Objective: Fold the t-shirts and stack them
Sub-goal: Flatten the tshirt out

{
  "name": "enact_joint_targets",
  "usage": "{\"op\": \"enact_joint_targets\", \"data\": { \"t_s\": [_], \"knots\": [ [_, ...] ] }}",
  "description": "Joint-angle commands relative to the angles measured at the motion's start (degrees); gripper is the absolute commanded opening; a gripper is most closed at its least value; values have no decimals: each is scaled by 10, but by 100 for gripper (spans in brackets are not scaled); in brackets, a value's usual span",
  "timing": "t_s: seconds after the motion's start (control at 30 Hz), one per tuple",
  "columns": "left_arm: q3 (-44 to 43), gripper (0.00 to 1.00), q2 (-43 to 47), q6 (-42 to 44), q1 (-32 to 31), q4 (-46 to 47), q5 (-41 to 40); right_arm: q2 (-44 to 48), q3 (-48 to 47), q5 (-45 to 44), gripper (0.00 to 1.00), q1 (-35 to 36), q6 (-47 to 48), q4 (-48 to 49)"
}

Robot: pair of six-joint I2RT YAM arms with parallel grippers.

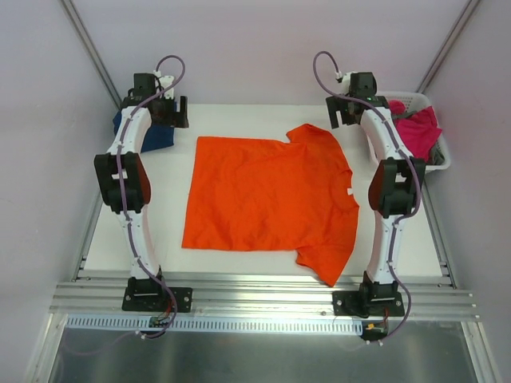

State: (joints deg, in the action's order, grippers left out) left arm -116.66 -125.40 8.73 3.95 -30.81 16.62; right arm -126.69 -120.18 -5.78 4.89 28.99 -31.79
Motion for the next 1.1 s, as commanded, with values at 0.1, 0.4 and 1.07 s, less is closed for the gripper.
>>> {"op": "enact_joint_targets", "data": {
  "t_s": [0.1, 0.4, 1.07],
  "knots": [
    [17, 98, 88, -15, -31, 9, -8, 119, 19, 35, 97, 27, -56, -13],
    [164, 99, 191, -49, -97, -1, 58, 186, 103, 180, 97, 36, -115, -57],
    [38, 99, -33, -125, -112, -46, 161, -34, 4, 270, 97, 35, -217, -62]
  ]
}}
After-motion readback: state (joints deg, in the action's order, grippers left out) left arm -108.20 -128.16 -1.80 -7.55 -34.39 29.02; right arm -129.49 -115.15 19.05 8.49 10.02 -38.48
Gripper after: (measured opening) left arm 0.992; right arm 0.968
